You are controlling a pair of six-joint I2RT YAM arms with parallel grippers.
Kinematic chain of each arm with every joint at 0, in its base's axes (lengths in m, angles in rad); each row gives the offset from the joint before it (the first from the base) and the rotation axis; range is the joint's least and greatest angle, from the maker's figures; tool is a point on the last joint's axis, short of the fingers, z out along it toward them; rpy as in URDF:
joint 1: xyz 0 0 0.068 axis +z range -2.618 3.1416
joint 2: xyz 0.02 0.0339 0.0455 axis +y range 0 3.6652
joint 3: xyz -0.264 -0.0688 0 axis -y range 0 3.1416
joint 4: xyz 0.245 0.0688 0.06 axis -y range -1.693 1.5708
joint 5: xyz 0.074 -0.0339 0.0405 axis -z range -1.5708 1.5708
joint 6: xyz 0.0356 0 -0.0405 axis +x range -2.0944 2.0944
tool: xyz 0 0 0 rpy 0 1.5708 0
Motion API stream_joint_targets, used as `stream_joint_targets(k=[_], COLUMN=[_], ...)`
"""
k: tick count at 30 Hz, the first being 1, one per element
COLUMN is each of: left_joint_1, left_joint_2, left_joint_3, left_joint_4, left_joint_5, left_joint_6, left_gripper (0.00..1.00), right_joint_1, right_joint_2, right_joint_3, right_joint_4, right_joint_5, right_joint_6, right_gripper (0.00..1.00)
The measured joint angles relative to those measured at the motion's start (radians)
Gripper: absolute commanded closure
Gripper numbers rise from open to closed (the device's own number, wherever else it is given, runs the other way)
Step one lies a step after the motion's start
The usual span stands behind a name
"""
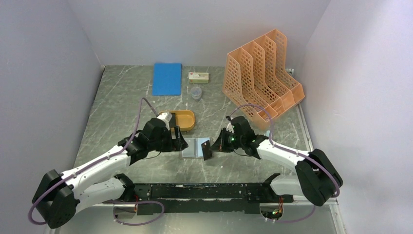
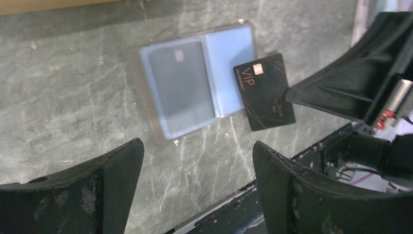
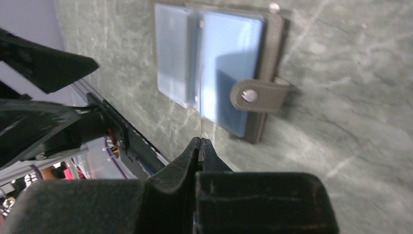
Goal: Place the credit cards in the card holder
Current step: Insert the credit card into the card holder.
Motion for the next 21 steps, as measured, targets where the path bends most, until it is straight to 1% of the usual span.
stream_joint_targets(k=[5, 13, 21], left_joint_1=[-0.002, -0.003, -0.003], left_joint_2=[0.097, 0.142, 0.198], left_joint_3=[0.029, 0.032, 0.027], left_joint_4=[0.005, -0.001, -0.014], left_joint_5=[-0.062, -0.153, -0.195], left_joint_6=[-0.025, -0.077, -0.12], left_gripper=[0.23, 0.32, 0.36], right_joint_1=[0.0, 0.0, 0.0], right_joint_2=[0.046, 0.109, 0.196], right_joint_3=[0.0, -0.008, -0.02], right_joint_4=[0.117, 0.253, 0.336], right_joint_5=[-0.037, -0.056, -0.069], right_joint_6=[0.014, 0.041, 0.068], right_gripper=[1.0, 1.0, 1.0])
